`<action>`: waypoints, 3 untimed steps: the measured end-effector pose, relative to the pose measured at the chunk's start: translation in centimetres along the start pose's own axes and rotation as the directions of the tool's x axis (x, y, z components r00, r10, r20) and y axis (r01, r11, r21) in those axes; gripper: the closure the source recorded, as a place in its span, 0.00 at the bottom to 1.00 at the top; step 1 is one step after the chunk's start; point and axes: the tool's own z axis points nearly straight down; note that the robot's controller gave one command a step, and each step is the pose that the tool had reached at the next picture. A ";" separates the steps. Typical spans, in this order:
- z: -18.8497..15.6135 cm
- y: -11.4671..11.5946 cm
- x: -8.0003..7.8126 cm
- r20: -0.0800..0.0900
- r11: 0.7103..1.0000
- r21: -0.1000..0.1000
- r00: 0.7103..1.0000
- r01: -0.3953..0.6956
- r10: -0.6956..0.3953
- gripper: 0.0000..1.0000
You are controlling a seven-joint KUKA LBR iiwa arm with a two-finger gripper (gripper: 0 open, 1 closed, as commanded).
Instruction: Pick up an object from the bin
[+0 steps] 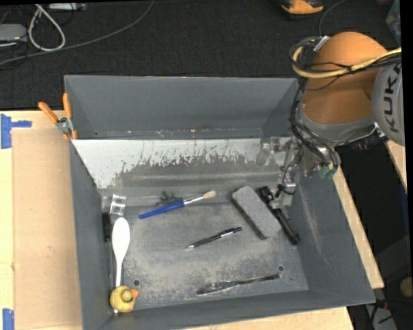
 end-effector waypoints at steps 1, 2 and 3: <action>0.0 0.0 0.0 0.000 1.000 0.000 1.000 0.001 -0.001 0.00; 6.1 -2.8 -0.2 0.004 0.977 -0.002 0.977 -0.214 0.214 0.00; 8.7 -3.6 0.0 -0.003 0.990 0.000 0.990 -0.141 0.141 0.00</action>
Offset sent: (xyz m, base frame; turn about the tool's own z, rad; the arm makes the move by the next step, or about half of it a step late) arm 0.0005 -0.0357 -0.0768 0.2685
